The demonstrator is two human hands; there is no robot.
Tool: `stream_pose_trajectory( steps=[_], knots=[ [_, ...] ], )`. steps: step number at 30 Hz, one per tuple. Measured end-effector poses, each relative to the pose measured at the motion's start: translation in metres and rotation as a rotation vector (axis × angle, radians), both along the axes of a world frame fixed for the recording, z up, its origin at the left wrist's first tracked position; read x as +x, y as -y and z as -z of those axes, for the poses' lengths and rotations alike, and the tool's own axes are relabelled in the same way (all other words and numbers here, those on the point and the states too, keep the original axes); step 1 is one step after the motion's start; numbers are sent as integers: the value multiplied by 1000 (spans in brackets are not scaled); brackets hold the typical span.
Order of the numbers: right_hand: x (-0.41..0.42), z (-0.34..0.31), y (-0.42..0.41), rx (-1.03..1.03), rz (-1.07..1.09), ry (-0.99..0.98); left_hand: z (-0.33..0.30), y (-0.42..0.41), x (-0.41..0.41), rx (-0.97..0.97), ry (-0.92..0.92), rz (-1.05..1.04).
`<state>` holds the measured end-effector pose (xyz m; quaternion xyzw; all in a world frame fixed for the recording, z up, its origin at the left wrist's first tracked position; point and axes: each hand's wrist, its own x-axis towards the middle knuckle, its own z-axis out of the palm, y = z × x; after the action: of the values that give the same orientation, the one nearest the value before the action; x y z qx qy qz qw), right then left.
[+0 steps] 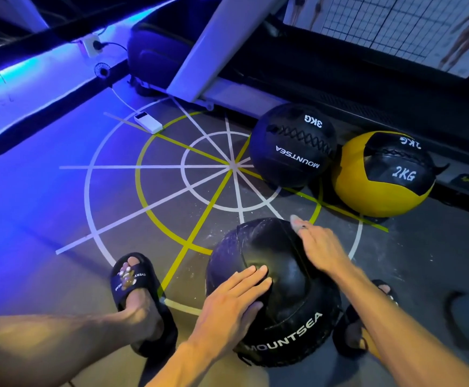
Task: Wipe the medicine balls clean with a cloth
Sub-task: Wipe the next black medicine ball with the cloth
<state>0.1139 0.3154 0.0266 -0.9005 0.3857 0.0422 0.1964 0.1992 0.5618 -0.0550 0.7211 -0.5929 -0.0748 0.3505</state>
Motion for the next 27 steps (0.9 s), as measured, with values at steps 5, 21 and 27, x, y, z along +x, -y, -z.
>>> stream_pose_trajectory(
  steps=[5, 21, 27],
  knots=[
    [24, -2, -69, 45, -420, 61, -1, 6, -1, -19, -20, 41],
    [-63, 49, 15, 164, 129, 320, 35, -5, -13, 404, -1219, -611],
    [-65, 53, 16, 146, 125, 368, 40, 4, -28, 483, -1678, -808]
  ],
)
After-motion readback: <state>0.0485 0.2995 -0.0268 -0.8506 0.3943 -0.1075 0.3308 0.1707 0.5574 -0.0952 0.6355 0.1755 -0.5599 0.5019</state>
